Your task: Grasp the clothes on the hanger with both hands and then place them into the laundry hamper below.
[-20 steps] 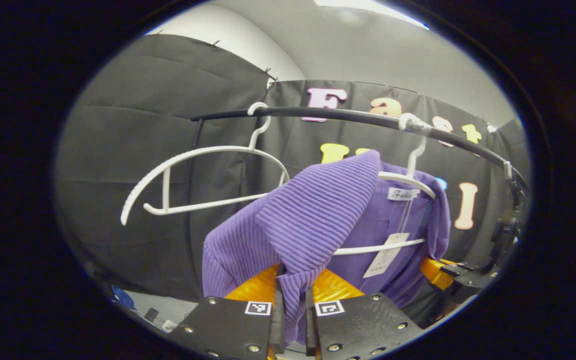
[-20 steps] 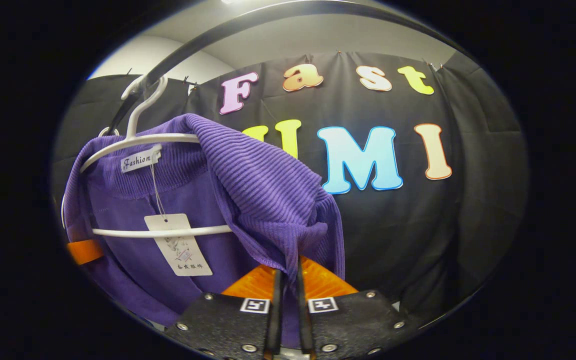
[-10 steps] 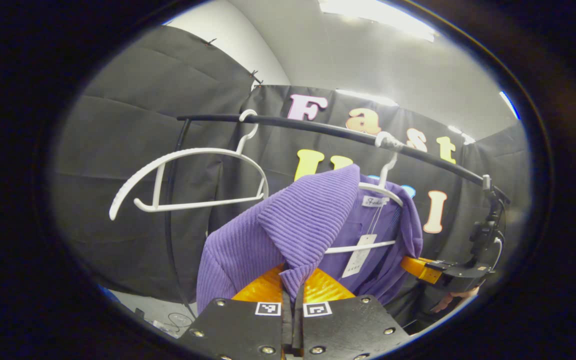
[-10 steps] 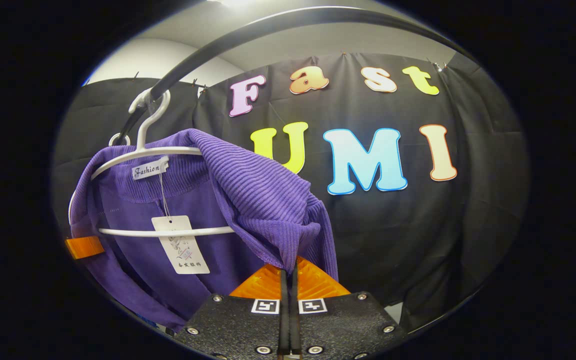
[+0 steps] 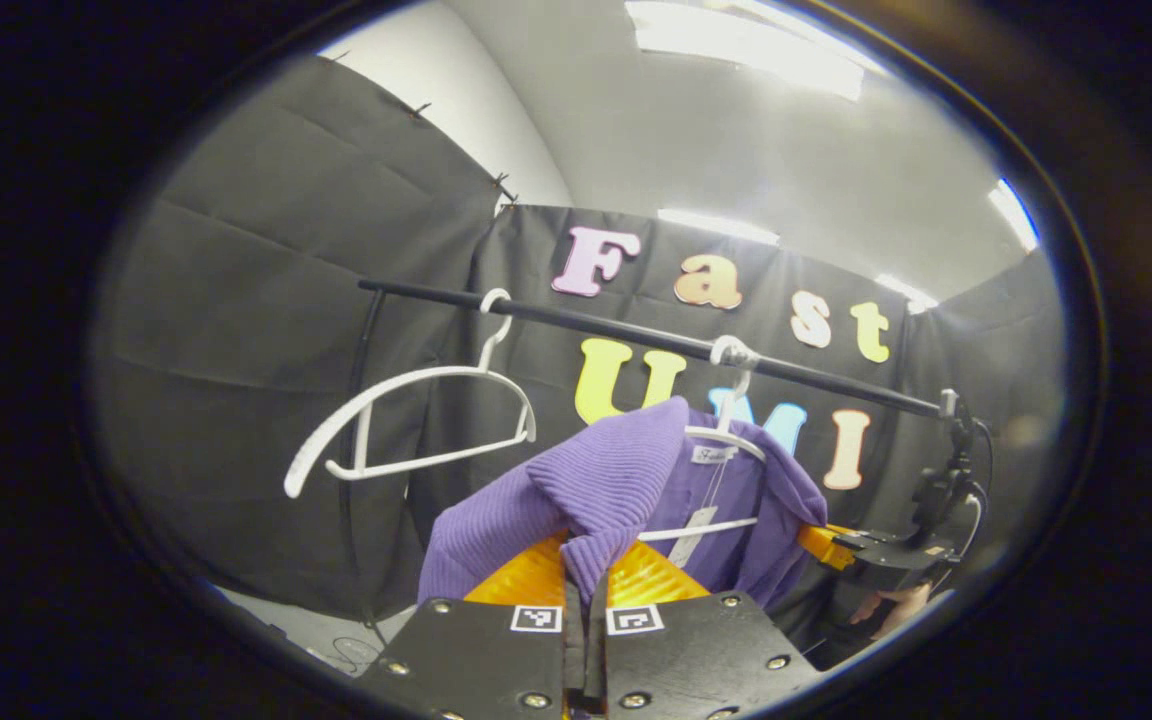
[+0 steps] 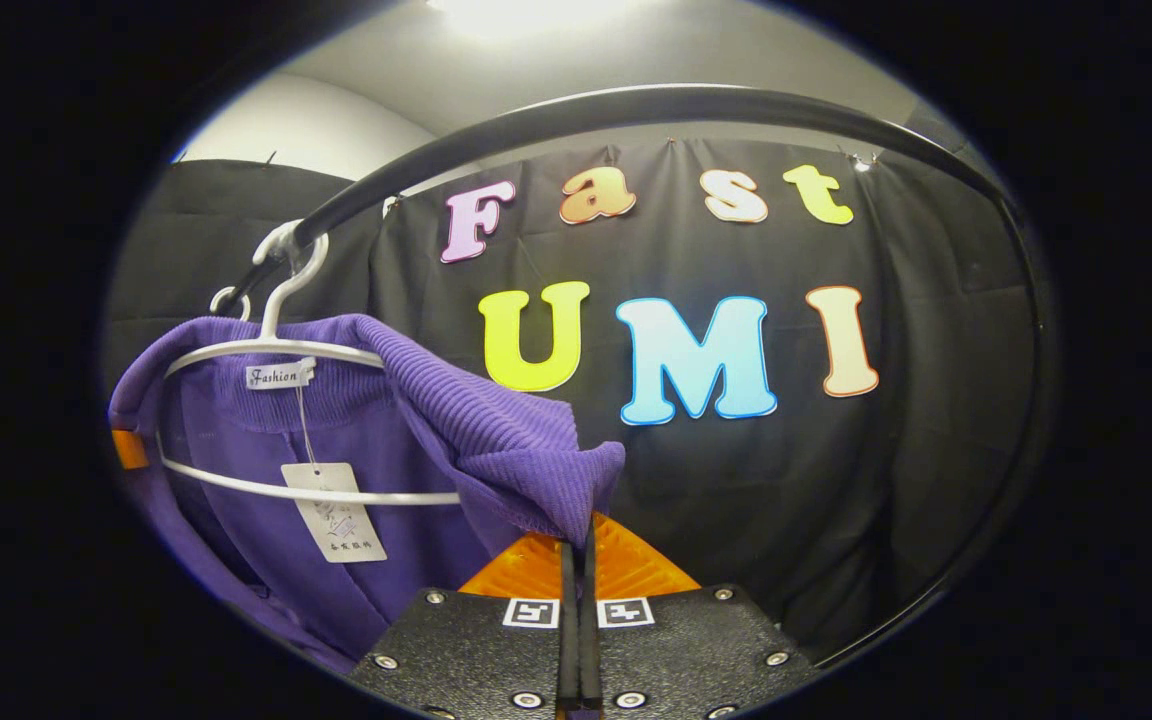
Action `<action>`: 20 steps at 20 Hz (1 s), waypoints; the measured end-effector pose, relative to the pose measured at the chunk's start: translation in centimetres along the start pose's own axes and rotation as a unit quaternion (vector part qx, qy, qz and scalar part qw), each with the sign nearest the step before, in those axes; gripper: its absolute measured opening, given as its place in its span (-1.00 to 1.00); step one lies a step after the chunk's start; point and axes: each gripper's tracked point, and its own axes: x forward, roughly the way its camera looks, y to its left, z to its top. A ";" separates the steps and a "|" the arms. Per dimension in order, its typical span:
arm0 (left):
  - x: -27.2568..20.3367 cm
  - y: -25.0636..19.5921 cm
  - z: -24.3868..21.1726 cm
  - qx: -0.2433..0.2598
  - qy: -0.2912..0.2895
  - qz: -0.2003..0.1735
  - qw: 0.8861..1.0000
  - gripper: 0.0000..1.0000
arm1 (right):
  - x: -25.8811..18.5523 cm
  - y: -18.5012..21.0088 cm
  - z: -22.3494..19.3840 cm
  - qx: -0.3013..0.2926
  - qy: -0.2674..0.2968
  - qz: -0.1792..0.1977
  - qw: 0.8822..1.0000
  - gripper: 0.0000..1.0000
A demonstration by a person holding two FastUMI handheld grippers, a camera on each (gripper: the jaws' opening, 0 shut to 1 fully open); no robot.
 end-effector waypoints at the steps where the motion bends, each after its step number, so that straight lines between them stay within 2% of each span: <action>1: 0.0 0.3 0.4 -0.003 -0.004 0.001 1.000 -0.87 | 0.2 0.0 0.2 0.000 -0.004 -0.004 1.000 -1.00; 2: 0.0 0.6 0.9 -0.004 -0.008 0.000 1.000 -0.98 | 0.3 -0.4 0.5 -0.003 -0.009 -0.008 1.000 -1.00; 3: 0.0 0.5 1.3 -0.005 -0.014 -0.007 1.000 -0.87 | 0.6 -0.7 0.8 -0.006 -0.015 -0.013 1.000 -1.00; 4: 0.0 0.4 1.8 -0.004 -0.019 -0.010 1.000 -0.98 | 0.7 -0.9 1.1 -0.009 -0.021 -0.018 1.000 -1.00; 5: -0.1 0.5 2.3 0.001 -0.026 -0.012 1.000 -0.87 | 0.9 -1.1 1.4 -0.013 -0.027 -0.024 0.999 -1.00; 6: -0.2 0.6 2.9 0.007 -0.032 -0.012 0.999 -0.98 | 1.2 -1.4 1.7 -0.014 -0.033 -0.029 0.999 -1.00; 7: -0.3 0.7 3.6 0.010 -0.038 -0.012 0.999 -0.87 | 1.4 -1.5 2.0 -0.013 -0.038 -0.032 0.999 -1.00; 9: -0.4 1.2 4.9 0.015 -0.051 -0.010 0.999 -0.87 | 2.1 -1.7 2.5 -0.016 -0.050 -0.039 0.998 -1.00; 10: -0.4 1.7 5.5 0.018 -0.056 -0.008 0.998 -0.98 | 2.3 -2.0 3.0 -0.021 -0.058 -0.044 0.997 -1.00; 17: 0.0 4.5 9.5 0.064 -0.078 -0.005 0.995 -0.98 | 3.9 -2.0 4.3 -0.052 -0.106 -0.058 0.991 -1.00; 20: 1.1 5.5 10.1 0.040 -0.076 -0.008 0.996 -0.99 | 4.1 -1.9 4.2 -0.070 -0.116 -0.056 0.989 -1.00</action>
